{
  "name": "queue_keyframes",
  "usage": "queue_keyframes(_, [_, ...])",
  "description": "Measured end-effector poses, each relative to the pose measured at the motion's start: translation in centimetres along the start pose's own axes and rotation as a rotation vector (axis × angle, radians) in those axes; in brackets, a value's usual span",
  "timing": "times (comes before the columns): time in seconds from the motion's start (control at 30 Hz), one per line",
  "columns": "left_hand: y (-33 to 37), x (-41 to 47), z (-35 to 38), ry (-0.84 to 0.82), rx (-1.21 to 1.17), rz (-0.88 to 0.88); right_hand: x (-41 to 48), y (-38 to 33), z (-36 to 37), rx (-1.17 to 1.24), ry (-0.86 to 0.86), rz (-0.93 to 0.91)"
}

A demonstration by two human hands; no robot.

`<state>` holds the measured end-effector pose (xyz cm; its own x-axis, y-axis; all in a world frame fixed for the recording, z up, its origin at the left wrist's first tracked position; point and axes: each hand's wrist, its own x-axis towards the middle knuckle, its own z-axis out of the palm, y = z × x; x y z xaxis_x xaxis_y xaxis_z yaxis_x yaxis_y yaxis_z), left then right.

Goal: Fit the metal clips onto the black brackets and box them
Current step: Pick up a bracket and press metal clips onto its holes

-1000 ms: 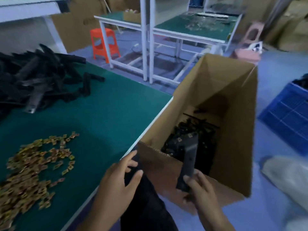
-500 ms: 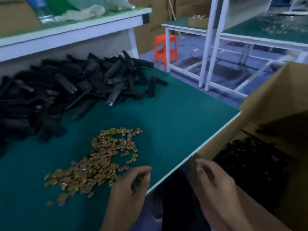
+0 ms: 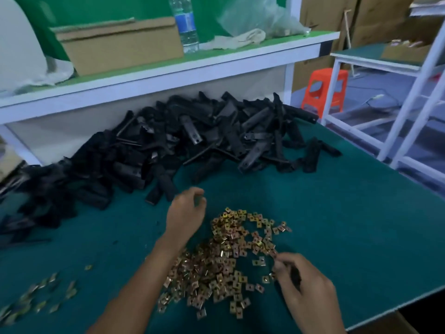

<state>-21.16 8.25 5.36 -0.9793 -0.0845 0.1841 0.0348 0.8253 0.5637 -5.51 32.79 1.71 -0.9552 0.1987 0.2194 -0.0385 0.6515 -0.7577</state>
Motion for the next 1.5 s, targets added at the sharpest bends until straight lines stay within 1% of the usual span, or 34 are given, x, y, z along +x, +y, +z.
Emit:
queue_keyframes(0.17, [-1.0, 8.2, 1.8, -0.097, 0.175, -0.055, 0.2, -0.7, 0.2, -0.009, 0.031, 0.033])
queue_keyframes(0.27, [-1.6, 10.5, 2.7, -0.183, 0.287, -0.132, 0.3, -0.5, 0.2, -0.007, 0.05, 0.018])
queue_keyframes(0.3, [-1.7, 10.8, 2.9, -0.174, 0.326, -0.126, 0.4, -0.5, 0.3, -0.003, 0.056, 0.014])
queue_keyframes(0.37, [-1.7, 10.9, 3.0, -0.144, 0.424, -0.05, 0.5, -0.5, 0.4, 0.014, 0.064, 0.02])
queue_keyframes(0.43, [-1.0, 9.7, 2.5, -0.133, 0.436, -0.002, 0.5, -0.2, 0.4, 0.009, 0.065, 0.005])
queue_keyframes(0.5, [-0.4, 7.3, 1.6, -0.065, 0.342, 0.017, 0.6, 0.2, 0.4, -0.003, 0.069, -0.015])
queue_keyframes(0.57, [-0.3, 4.1, 0.3, 0.063, 0.25, 0.019, 0.5, 0.4, 0.6, -0.012, 0.079, -0.028])
queue_keyframes(0.63, [-0.4, 0.4, -1.1, 0.166, 0.138, -0.017, 0.4, 0.6, 0.6, -0.026, 0.08, -0.036])
queue_keyframes(0.67, [-0.3, -1.8, -1.8, 0.185, 0.049, -0.047, 0.4, 0.5, 0.5, -0.028, 0.076, -0.044])
queue_keyframes(0.77, [2.1, -8.9, -3.2, 0.158, -0.352, -0.163, 0.2, 0.1, 0.0, 0.006, 0.038, -0.065])
queue_keyframes(0.87, [5.9, -15.9, -1.8, 0.023, -0.619, -0.202, -0.9, -0.8, -0.5, 0.061, 0.035, -0.099])
queue_keyframes(0.9, [7.3, -17.9, -0.9, -0.02, -0.747, -0.236, -1.6, -1.3, -0.6, 0.097, 0.037, -0.117])
queue_keyframes(0.93, [8.6, -19.4, 0.0, -0.056, -0.875, -0.281, -2.2, -2.0, -0.6, 0.188, 0.013, -0.104])
queue_keyframes(0.97, [9.7, -20.6, 0.9, -0.072, -0.94, -0.312, -2.7, -3.0, -0.7, 0.304, -0.05, -0.056])
queue_keyframes(1.0, [10.4, -21.4, 1.4, -0.082, -0.931, -0.318, -2.9, -3.8, -0.8, 0.407, -0.136, 0.011])
queue_keyframes(1.03, [10.7, -22.0, 1.7, -0.116, -0.861, -0.307, -3.0, -4.6, -0.9, 0.487, -0.212, 0.073])
queue_keyframes(1.07, [10.7, -22.3, 1.8, -0.156, -0.734, -0.262, -2.9, -5.0, -1.0, 0.528, -0.242, 0.111])
queue_keyframes(1.13, [9.4, -22.3, 1.4, -0.205, -0.45, -0.143, -2.6, -5.4, -1.1, 0.573, -0.231, 0.139])
queue_keyframes(1.2, [7.5, -21.8, 0.5, -0.151, -0.307, -0.041, -2.4, -5.2, -1.0, 0.595, -0.189, 0.14])
queue_keyframes(1.27, [5.0, -20.5, -0.8, -0.038, -0.231, 0.015, -2.3, -4.9, -0.7, 0.644, -0.166, 0.157])
queue_keyframes(1.37, [0.4, -16.8, -2.6, 0.154, -0.049, 0.028, -2.6, -4.0, 0.6, 0.609, -0.097, 0.228])
queue_keyframes(1.43, [-2.0, -13.8, -3.5, 0.141, 0.139, -0.004, -2.9, -3.3, 1.5, 0.536, -0.065, 0.248])
queue_keyframes(1.5, [-3.4, -11.7, -3.4, 0.08, 0.282, -0.096, -3.1, -3.0, 1.9, 0.47, -0.07, 0.227])
